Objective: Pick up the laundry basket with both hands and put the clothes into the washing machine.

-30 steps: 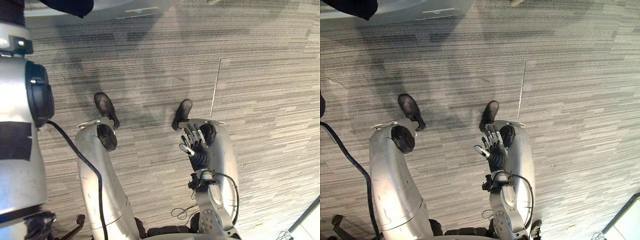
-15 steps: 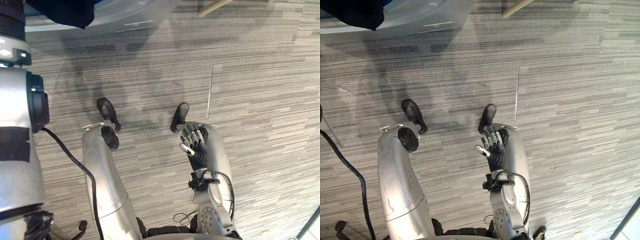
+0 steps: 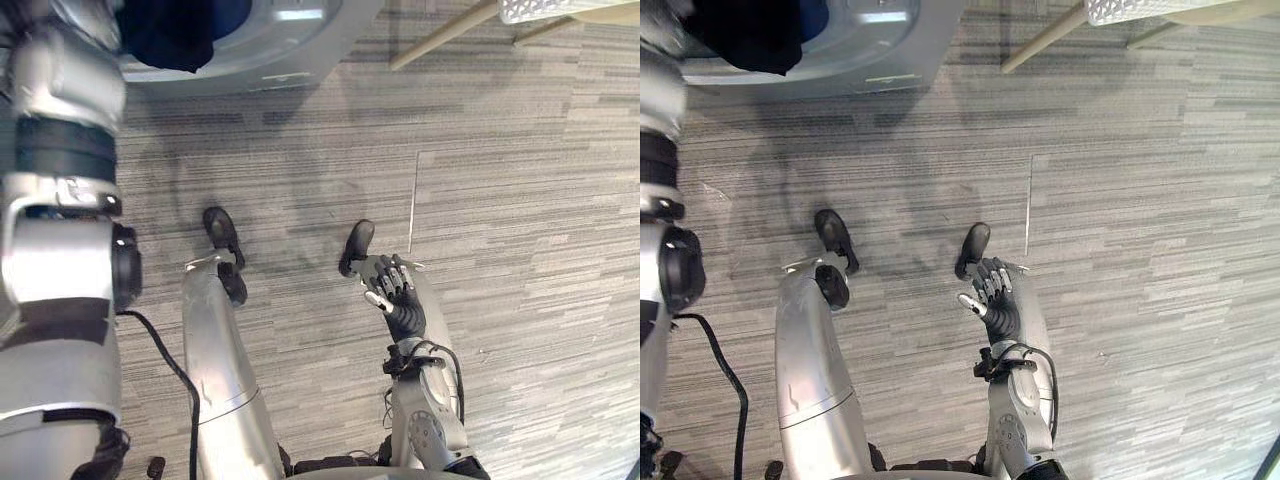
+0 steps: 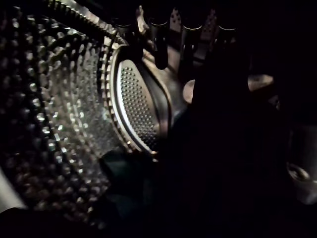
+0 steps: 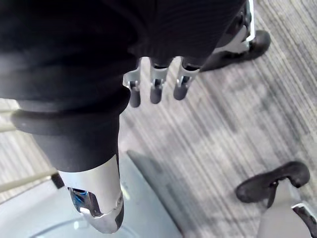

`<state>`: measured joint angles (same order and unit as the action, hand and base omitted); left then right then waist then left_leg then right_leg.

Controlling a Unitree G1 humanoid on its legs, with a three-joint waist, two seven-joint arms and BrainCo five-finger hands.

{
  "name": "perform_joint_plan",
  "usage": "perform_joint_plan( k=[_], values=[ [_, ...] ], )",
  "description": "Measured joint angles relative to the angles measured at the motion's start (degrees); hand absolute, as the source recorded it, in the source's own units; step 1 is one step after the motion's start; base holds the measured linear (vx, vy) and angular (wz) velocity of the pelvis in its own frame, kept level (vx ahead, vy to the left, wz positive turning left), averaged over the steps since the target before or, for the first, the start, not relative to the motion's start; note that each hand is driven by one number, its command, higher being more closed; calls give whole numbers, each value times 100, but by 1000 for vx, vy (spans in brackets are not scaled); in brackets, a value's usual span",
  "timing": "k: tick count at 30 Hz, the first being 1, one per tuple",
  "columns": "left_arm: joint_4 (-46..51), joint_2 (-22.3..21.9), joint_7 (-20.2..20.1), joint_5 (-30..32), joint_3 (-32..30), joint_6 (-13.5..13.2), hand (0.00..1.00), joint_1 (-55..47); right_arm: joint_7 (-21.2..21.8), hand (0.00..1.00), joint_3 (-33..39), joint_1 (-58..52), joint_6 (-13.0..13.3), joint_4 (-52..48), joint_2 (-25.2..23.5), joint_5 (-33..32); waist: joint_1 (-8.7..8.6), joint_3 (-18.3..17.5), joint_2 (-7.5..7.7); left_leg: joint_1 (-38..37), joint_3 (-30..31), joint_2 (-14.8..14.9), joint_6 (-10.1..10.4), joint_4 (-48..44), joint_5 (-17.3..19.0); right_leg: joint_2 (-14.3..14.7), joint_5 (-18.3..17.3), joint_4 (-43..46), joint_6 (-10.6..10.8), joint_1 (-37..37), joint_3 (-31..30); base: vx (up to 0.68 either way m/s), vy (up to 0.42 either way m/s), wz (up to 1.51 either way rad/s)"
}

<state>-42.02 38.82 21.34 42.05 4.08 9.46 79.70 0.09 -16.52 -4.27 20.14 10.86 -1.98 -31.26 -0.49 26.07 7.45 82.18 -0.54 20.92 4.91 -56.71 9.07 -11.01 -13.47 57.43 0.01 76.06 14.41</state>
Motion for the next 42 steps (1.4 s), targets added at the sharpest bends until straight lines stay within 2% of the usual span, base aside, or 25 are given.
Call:
perform_joint_plan(
  k=[4,7,9,11,13,15,17,18,21,23,24,26,31,34,37,41,42],
  values=[
    [458,-352,53,144,-265,108,0,-707,-19,0,50,75,16,286,25,40,136,0,0,-375,-122,-29,28,382,-165,-4,90,-234,-32,-270,8,-29,-9,11],
    [992,-558,225,139,-509,165,0,-1288,-64,0,110,190,-8,467,33,38,142,0,-1,-598,-104,-129,63,616,-299,-53,97,-338,-38,-492,103,-14,-12,21],
    [1455,-624,258,137,-530,219,0,-1728,-115,0,145,193,-14,461,69,37,145,1,-3,-700,-107,-194,79,714,-370,-96,96,-366,-39,-568,128,-10,-20,18],
    [2491,-729,257,142,-577,275,0,-2590,-121,0,284,193,-42,460,87,35,192,2,-6,-835,-103,-212,86,793,-394,-108,94,-384,-41,-700,147,-16,-22,11],
    [2982,-849,252,146,-655,277,0,-3036,-130,0,383,194,-50,460,115,33,218,4,-16,-922,-105,-221,86,817,-394,-112,91,-394,-40,-791,150,-13,-19,6],
    [3901,-1296,245,153,-771,277,0,-3925,-149,0,606,193,-86,472,268,32,302,-12,-65,-1099,-94,-265,92,926,-395,-132,72,-461,-12,-979,182,-18,-33,18],
    [4544,-1769,219,164,-901,258,0,-4749,-236,0,782,195,-171,560,416,32,309,-20,-95,-1290,-109,-309,104,1055,-388,-209,37,-494,2,-1151,205,-7,-51,25],
    [4854,-2162,173,220,-926,250,0,-5441,-324,0,883,189,-281,603,490,34,361,-45,-160,-1446,-103,-305,117,1097,-377,-202,7,-544,28,-1329,238,0,-60,13],
    [4928,-2816,-30,219,-828,132,0,-6309,-393,0,1024,199,-353,604,543,51,463,-51,-224,-1877,-139,-349,119,1237,-377,-210,-33,-621,38,-1728,243,8,-66,13],
    [4935,-3263,-183,156,-575,-42,0,-7154,-396,0,1033,204,-473,622,574,176,465,-154,-416,-2389,-94,-393,137,1337,-352,-220,-130,-743,68,-2328,340,30,-71,25],
    [4934,-3364,-250,113,-484,-113,0,-7351,-395,0,1039,205,-504,639,576,226,470,-178,-463,-2564,-106,-406,153,1393,-334,-225,-157,-793,78,-2503,346,42,-69,23],
    [4927,-3713,-430,-200,-273,-382,0,-8056,-390,0,1067,192,-569,818,566,334,474,-466,-682,-3159,-133,-489,153,1694,-335,-250,-180,-1086,102,-3124,433,56,-47,25],
    [4564,-3953,-926,-996,-191,-748,0,-9152,-377,0,1151,-95,-772,1066,538,555,486,-943,-887,-4456,-398,-607,142,2401,-348,-320,-187,-1703,287,-4368,575,129,-39,19],
    [4186,-4000,-1324,-1501,-123,-870,0,-9801,-377,0,1144,-296,-869,1264,445,729,491,-1270,-918,-5095,-442,-714,122,2845,-404,-337,-117,-2173,383,-5072,743,201,-18,21],
    [3931,-4104,-1639,-1823,-114,-981,0,-10032,-378,0,1174,-204,-973,1520,346,731,593,-1341,-911,-5455,-387,-814,144,3049,-422,-392,-102,-2437,422,-5580,949,172,-9,30],
    [3902,-4174,-1756,-2206,-284,-992,0,-10135,-383,0,1243,11,-1059,1791,267,714,619,-1378,-897,-5663,-141,-1000,122,3210,-452,-484,-92,-2701,455,-6076,1341,113,4,46],
    [3901,-4202,-1752,-2318,-490,-992,0,-10156,-377,0,1272,20,-1068,1825,232,724,625,-1464,-885,-5723,-109,-1024,121,3269,-453,-511,-82,-2782,482,-6202,1425,105,1,28]
  ],
)
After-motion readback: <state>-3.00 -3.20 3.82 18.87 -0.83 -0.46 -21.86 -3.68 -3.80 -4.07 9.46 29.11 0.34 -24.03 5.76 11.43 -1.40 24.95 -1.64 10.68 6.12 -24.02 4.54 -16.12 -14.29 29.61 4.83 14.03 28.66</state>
